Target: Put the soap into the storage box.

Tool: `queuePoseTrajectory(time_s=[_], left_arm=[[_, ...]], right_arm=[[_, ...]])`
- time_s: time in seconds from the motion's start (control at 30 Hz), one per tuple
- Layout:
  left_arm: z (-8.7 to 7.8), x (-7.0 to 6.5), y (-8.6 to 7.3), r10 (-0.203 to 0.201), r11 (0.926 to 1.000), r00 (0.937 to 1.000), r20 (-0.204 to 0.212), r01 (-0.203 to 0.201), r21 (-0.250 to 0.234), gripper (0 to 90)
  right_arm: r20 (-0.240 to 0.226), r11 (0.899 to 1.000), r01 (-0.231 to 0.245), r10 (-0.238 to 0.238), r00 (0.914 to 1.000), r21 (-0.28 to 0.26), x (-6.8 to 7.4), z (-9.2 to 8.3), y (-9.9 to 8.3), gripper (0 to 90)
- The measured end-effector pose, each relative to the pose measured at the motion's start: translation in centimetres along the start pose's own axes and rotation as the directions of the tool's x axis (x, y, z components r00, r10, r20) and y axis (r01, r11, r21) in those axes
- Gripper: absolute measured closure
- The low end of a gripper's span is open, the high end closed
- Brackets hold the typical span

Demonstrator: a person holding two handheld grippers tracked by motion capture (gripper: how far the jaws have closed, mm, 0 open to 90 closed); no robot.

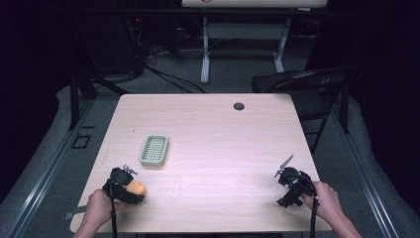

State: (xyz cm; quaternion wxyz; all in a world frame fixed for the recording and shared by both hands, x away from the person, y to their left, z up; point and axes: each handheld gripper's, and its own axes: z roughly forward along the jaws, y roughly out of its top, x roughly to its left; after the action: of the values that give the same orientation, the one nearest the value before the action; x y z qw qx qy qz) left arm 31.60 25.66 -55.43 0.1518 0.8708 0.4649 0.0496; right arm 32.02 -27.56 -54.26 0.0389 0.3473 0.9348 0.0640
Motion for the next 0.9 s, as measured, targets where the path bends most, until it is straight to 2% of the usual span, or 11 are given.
queuePoseTrajectory(time_s=[0.17,0.2,0.23,0.3,0.4,0.47,0.53,0.67,0.73,0.83,0.9], left_arm=[[-0.5,0.1,0.0,-0.007,0.9998,1.0000,0.005,0.007,-0.020,25.7],[-0.5,0.1,-0.1,-0.011,0.9996,0.9999,0.004,0.011,-0.025,25.7],[-0.6,0.1,-0.1,-0.008,0.9996,1.0000,0.005,0.008,-0.026,25.7],[-0.7,0.0,-0.2,-0.012,0.9993,0.9999,0.004,0.012,-0.036,25.7],[-0.8,0.0,-0.2,-0.011,0.9993,0.9999,0.005,0.011,-0.034,25.7],[-0.9,0.1,-0.2,-0.012,0.9992,0.9999,0.007,0.012,-0.039,25.7],[-1.0,0.1,-0.1,-0.010,0.9991,0.9999,0.009,0.010,-0.040,25.7],[-1.2,0.0,-0.1,-0.009,0.9988,0.9998,0.018,0.009,-0.047,25.7],[-1.3,0.0,-0.1,-0.005,0.9988,0.9999,0.016,0.006,-0.048,25.7],[-1.5,0.1,0.0,-0.003,0.9985,0.9999,0.015,0.004,-0.054,25.7],[-1.5,0.1,0.0,-0.008,0.9983,0.9998,0.016,0.009,-0.058,25.7]], right_arm=[[-0.002,1.000,-0.009,0.009,1.0000,-0.009,0.1,-0.1,-0.1,15.7],[0.008,1.000,0.009,-0.009,0.9999,0.009,0.0,-0.4,0.0,15.5],[0.007,1.000,-0.003,0.003,1.0000,-0.006,0.0,-0.3,-0.1,15.4],[0.010,1.000,0.006,-0.006,0.9999,0.012,0.0,-0.4,0.0,15.9],[0.011,1.000,0.008,-0.009,0.9999,0.011,0.0,-0.4,0.0,15.7],[0.006,1.000,-0.006,0.006,1.0000,-0.009,0.1,-0.3,0.0,15.7],[0.012,1.000,0.008,-0.008,0.9999,0.012,0.0,-0.4,0.0,15.7],[0.012,1.000,0.014,-0.015,0.9998,0.019,-0.1,-0.5,0.1,15.7],[0.009,1.000,-0.010,0.010,0.9999,-0.015,0.1,-0.3,0.0,15.7],[0.010,1.000,0.008,-0.008,0.9999,0.006,0.0,-0.5,0.1,15.7],[0.009,1.000,-0.007,0.007,0.9999,-0.011,0.1,-0.3,0.0,15.7]])
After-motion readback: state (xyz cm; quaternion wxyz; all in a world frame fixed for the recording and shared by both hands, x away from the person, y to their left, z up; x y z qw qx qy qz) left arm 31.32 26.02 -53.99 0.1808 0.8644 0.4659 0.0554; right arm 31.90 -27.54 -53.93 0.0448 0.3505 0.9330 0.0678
